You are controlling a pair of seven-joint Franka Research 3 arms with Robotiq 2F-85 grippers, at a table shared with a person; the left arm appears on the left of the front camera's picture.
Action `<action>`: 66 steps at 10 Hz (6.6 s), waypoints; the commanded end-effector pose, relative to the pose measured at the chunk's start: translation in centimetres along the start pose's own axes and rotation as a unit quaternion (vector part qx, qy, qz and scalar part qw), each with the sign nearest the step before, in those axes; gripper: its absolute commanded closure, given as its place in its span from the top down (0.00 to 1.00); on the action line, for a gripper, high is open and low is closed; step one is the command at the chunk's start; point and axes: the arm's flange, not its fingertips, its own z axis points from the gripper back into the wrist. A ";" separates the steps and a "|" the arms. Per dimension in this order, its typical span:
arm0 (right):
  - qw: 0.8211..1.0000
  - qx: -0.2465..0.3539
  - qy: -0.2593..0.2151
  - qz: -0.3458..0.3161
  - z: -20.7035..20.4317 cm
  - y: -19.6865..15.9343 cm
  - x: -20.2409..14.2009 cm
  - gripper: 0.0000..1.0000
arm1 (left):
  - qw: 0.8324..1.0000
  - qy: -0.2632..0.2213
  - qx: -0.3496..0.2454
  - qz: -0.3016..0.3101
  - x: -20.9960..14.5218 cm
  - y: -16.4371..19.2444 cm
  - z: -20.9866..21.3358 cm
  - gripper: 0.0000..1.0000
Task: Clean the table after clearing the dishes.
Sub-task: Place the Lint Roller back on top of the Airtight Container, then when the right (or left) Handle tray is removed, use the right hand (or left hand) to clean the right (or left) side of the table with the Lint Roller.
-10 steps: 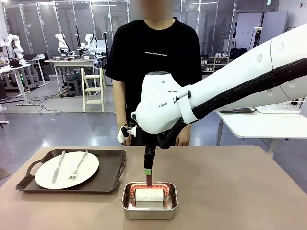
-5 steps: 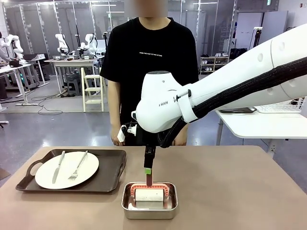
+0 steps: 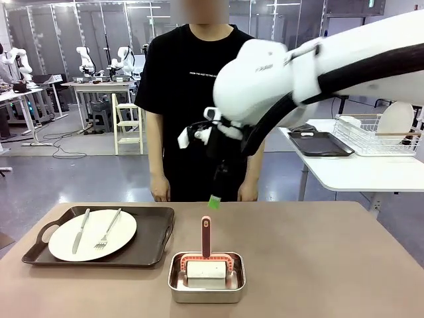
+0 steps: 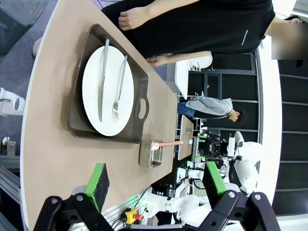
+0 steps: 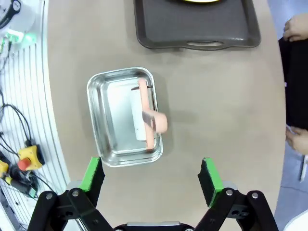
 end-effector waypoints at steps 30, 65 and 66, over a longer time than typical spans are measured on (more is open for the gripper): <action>0.867 0.206 -0.384 -0.241 10.4 0.9 -26.1 1.00 | 1.000 -0.006 -0.005 -0.003 0.0 0.0 0.2 1.00; 0.620 0.095 -0.496 -0.601 10.6 2.9 -63.2 1.00 | 0.808 0.346 0.025 -0.477 -12.8 -19.1 -19.6 1.00; 0.620 0.095 -0.496 -0.601 10.6 2.9 -63.2 1.00 | 0.768 0.346 0.049 -0.536 -15.0 -19.8 -21.6 1.00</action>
